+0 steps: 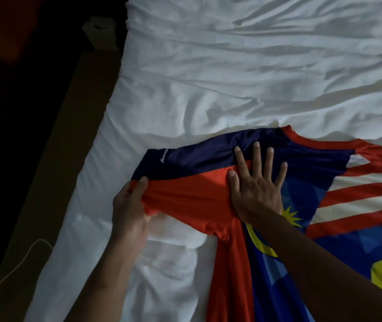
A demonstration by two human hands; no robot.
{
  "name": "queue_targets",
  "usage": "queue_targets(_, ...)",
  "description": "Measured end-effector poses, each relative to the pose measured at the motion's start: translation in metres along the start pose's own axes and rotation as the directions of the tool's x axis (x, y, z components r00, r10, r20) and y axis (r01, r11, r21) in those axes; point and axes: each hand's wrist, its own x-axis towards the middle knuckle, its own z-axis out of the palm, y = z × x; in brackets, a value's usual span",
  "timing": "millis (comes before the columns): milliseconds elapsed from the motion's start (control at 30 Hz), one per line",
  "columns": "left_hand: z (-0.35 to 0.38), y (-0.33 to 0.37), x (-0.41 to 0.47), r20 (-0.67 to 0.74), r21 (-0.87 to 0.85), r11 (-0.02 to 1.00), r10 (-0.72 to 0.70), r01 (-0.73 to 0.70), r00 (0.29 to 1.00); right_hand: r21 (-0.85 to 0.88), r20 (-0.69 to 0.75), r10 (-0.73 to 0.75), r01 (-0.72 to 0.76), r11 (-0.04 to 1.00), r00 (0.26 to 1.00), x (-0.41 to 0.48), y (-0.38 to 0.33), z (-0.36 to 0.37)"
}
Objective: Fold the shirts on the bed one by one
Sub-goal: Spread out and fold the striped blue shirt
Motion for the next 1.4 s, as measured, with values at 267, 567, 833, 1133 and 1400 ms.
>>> queue_targets(267,-0.019,-0.034,-0.03,-0.151,0.44,0.898,0.057,0.015,0.987,-0.008,-0.011,-0.005,0.004,1.0,1.0,0.0,0.002,0.003)
queue_targets(567,0.018,0.02,0.037,0.077,0.768,0.603,0.246,-0.214,0.966,-0.009,-0.018,-0.001,0.0,1.0,1.0,0.001,0.001,0.002)
queue_targets(833,-0.002,0.021,0.04,-0.105,0.718,0.672,0.364,-0.183,0.926,0.101,0.062,-0.018,0.012,0.995,0.998,-0.022,0.003,-0.014)
queue_targets(1133,-0.023,-0.019,-0.028,-0.101,0.647,0.721,0.404,-0.248,0.909,0.032,0.024,0.03,-0.031,0.999,0.999,-0.226,0.049,0.003)
queue_targets(1400,-0.017,-0.129,-0.189,0.148,0.842,0.46,0.303,-0.281,0.941,-0.03,0.047,0.064,-0.063,0.998,0.997,-0.309,0.065,0.009)
